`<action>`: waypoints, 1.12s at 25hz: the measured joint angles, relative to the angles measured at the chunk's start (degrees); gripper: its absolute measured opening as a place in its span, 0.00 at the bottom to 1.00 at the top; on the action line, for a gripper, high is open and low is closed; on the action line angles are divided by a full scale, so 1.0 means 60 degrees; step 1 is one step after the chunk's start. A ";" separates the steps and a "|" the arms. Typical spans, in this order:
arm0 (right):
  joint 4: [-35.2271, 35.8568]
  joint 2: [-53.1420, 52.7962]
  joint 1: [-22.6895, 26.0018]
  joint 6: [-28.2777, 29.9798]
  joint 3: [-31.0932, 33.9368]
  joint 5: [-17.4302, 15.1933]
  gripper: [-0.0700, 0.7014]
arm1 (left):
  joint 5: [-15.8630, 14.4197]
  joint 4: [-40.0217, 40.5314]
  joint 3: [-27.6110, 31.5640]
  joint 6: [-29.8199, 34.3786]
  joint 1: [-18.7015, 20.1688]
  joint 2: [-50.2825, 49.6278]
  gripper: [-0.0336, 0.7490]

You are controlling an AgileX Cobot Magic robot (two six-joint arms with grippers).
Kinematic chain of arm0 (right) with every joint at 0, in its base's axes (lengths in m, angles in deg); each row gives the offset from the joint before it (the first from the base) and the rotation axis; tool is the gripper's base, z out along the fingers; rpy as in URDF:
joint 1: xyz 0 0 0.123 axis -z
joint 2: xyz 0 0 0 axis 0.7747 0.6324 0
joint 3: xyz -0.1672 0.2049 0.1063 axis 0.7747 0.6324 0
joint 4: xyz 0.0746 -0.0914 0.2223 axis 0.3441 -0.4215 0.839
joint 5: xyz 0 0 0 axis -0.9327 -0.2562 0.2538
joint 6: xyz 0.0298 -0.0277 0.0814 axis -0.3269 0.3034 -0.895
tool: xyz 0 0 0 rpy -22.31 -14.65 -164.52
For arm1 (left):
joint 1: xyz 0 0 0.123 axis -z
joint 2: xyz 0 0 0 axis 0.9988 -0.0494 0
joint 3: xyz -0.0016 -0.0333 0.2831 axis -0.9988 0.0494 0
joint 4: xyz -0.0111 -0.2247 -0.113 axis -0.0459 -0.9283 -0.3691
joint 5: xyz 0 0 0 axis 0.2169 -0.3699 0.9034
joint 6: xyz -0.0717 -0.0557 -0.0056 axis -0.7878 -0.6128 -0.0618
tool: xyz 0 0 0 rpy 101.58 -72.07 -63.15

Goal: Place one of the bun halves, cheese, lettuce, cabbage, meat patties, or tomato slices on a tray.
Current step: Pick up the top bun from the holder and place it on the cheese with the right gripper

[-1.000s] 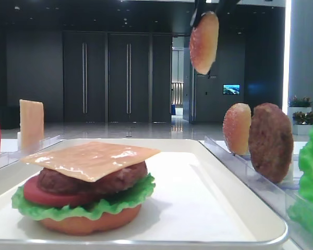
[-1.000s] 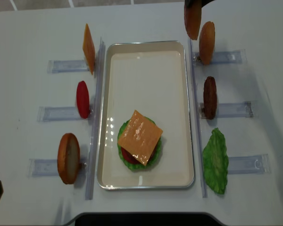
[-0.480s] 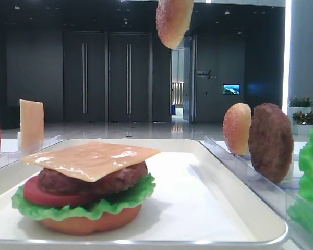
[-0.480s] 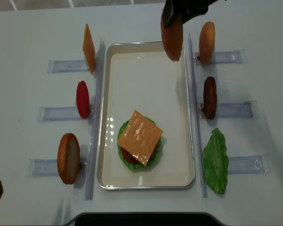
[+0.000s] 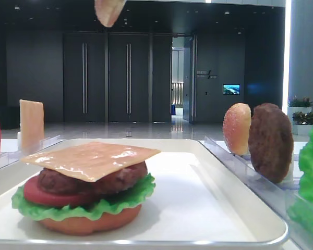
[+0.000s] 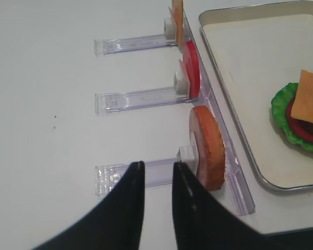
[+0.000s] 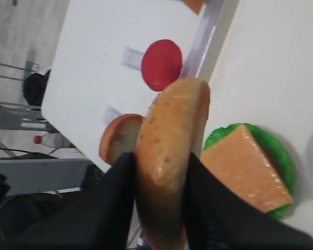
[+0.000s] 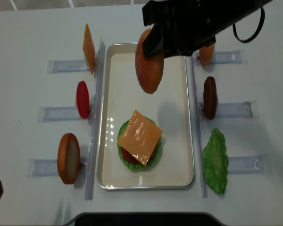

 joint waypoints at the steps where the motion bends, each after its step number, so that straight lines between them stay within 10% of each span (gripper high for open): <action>1: 0.0692 -0.0087 -0.0009 0.0456 0.0423 0.0252 0.35 | 0.0000 0.0000 0.0000 0.0000 0.0000 0.0000 0.22; 5: 0.2959 -0.0265 -0.0256 0.2041 0.1811 0.0929 0.35 | 0.0000 0.0000 0.0000 0.0000 0.0000 0.0000 0.22; 17: 0.4581 -0.0256 -0.1431 0.3621 0.3161 0.3007 0.35 | 0.0000 0.0000 0.0000 0.0000 0.0000 0.0000 0.22; 28: 0.7449 0.0681 -0.1431 0.6455 0.3243 0.2504 0.35 | 0.0000 0.0000 0.0000 0.0000 0.0000 0.0000 0.22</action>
